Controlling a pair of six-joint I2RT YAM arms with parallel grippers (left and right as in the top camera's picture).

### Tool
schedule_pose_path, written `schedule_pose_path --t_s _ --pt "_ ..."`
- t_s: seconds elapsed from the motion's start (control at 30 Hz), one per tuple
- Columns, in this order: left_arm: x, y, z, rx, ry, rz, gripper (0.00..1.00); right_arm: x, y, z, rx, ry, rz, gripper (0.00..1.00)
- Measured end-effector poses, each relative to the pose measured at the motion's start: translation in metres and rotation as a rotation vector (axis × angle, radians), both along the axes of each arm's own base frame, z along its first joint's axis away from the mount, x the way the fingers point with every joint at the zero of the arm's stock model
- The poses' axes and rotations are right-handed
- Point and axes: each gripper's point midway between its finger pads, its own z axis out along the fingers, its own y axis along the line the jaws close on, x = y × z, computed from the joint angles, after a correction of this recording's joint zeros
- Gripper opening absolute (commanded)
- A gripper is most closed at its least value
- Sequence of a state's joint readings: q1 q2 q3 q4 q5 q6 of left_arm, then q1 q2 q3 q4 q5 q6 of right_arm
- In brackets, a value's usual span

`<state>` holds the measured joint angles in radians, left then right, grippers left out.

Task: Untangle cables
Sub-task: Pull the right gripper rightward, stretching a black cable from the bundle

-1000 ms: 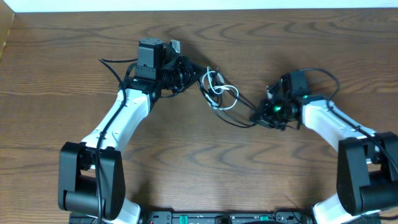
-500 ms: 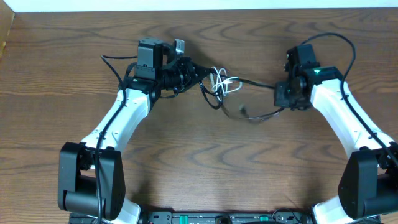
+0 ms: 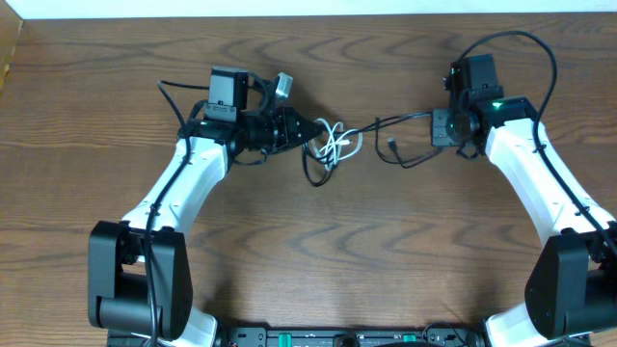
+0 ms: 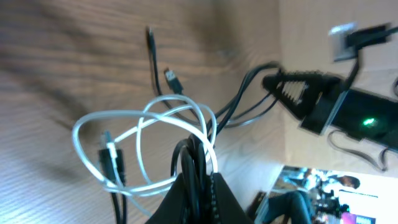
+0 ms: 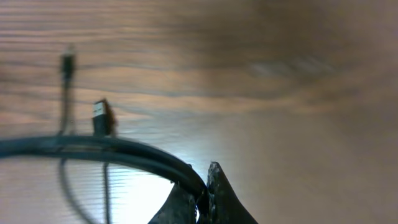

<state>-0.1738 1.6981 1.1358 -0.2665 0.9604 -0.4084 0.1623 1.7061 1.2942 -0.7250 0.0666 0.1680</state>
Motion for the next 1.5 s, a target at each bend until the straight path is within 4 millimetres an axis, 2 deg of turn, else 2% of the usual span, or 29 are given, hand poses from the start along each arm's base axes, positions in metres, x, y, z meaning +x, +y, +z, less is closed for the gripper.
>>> schedule_pose_path --t_s 0.2,0.23,0.3,0.33,0.37,0.4,0.6,0.8,0.87,1.07,1.17,1.37,1.5 --pt "-0.012 0.005 -0.011 0.05 -0.009 -0.052 0.07 0.02 0.036 0.015 0.158 -0.1 0.148 0.01" --pt "-0.013 0.004 -0.011 0.054 -0.022 -0.064 0.08 0.023 0.042 0.018 0.184 -0.115 0.177 0.04" --pt "-0.015 -0.001 -0.011 0.061 -0.049 -0.092 0.07 0.026 0.055 0.025 0.233 -0.145 0.241 0.33" --pt "-0.017 -0.003 -0.011 0.066 -0.061 -0.105 0.07 0.027 0.06 0.027 0.251 -0.156 0.266 0.45" --pt "-0.018 -0.006 -0.012 0.072 -0.074 -0.118 0.07 0.027 0.063 0.029 0.261 -0.165 0.287 0.54" --pt "-0.019 -0.008 -0.012 0.075 -0.083 -0.127 0.08 0.028 0.065 0.03 0.267 -0.171 0.303 0.59" --pt "-0.021 -0.016 -0.015 0.107 -0.111 -0.153 0.08 0.014 0.077 0.027 0.339 -0.118 0.336 0.59" --pt "-0.019 -0.013 -0.018 0.129 -0.116 -0.14 0.08 -0.016 0.113 0.027 0.519 -0.022 0.424 0.48" --pt "-0.019 -0.013 -0.018 0.131 -0.116 -0.139 0.08 -0.025 0.127 0.027 0.564 0.004 0.453 0.49" --pt "-0.015 -0.009 -0.022 0.163 -0.118 -0.121 0.08 -0.043 0.162 0.023 0.628 0.03 0.517 0.63" --pt "-0.01 -0.003 -0.028 0.213 -0.119 -0.086 0.08 -0.051 0.179 0.02 0.634 0.034 0.543 0.63" --pt "0.001 0.011 -0.039 0.314 -0.128 -0.023 0.08 -0.048 0.192 0.01 0.552 0.026 0.441 0.57" --pt "0.004 0.017 -0.042 0.35 -0.133 -0.001 0.07 -0.042 0.193 0.006 0.5 0.007 0.359 0.61"
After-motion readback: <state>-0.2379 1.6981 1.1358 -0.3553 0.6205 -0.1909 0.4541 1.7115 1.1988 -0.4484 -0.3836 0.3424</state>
